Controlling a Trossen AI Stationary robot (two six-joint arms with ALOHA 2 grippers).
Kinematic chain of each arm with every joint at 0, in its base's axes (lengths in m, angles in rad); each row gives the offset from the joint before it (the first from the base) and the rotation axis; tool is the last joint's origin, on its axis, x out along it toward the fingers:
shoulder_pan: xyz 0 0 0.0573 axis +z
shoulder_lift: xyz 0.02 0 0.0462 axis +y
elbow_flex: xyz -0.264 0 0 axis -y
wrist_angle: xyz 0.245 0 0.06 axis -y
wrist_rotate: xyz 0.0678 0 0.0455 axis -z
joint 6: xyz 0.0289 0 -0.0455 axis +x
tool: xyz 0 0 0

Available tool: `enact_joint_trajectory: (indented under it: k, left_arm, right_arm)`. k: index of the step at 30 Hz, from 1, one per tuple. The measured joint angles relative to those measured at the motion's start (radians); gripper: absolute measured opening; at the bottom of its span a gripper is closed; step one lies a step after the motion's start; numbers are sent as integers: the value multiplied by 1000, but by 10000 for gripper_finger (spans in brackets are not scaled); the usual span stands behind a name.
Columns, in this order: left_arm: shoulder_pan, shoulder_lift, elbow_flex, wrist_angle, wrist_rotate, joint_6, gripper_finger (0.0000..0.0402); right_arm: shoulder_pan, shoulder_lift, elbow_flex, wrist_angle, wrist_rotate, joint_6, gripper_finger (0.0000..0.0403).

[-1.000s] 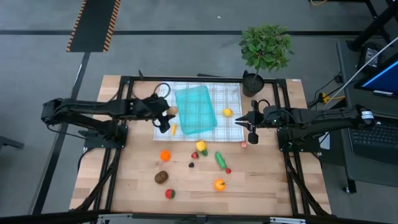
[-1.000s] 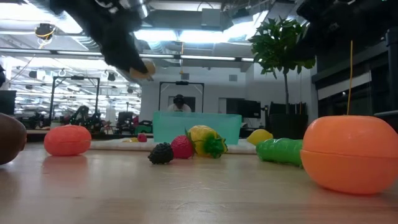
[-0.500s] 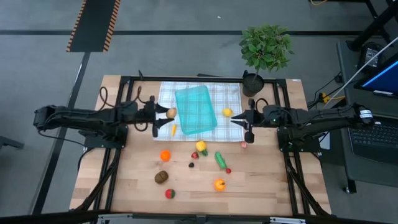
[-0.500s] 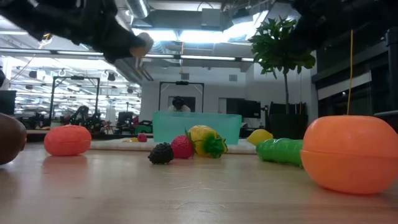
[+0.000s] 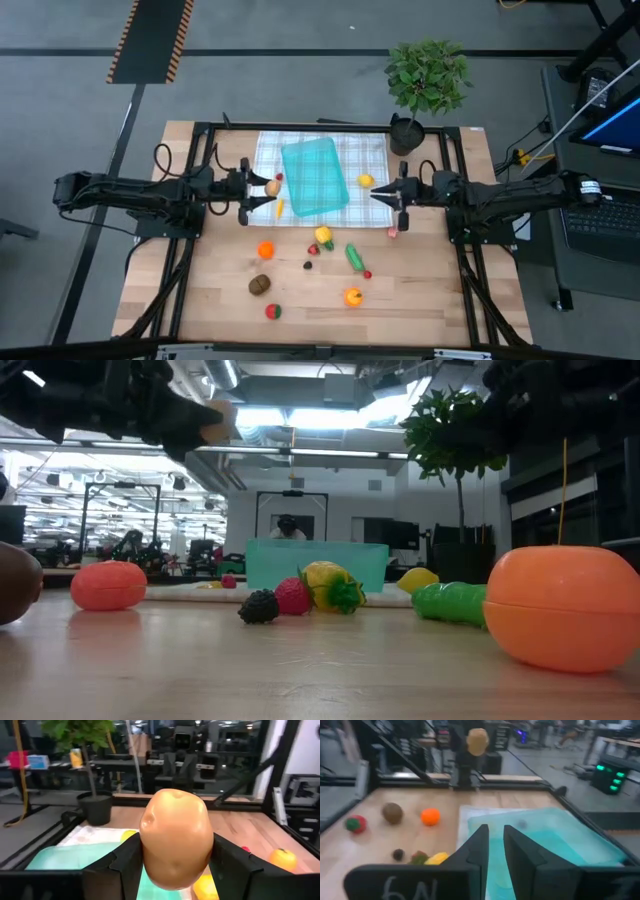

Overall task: Pick and placing Produce into tupperware
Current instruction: Put the brown potato into the blue bin

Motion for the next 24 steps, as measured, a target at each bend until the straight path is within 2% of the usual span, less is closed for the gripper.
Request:
enact_joint_trajectory:
  k: [4,9,13,19,24]
  left_arm:
    - [0,2,0,-3,34,6,187]
    - [0,20,0,0,61,-1,184]
    - [2,35,0,8,-63,-36,186]
    - [2,85,0,12,-250,-62,184]
    - [2,118,0,23,-305,-63,184]
  right_arm:
    - [-18,0,-70,125,-84,12,62]
    - [-41,0,-91,156,-90,8,62]
    - [-55,0,-93,158,-80,-13,62]
    - [-58,0,-93,162,46,-15,62]
    - [-58,0,-93,161,76,-14,62]
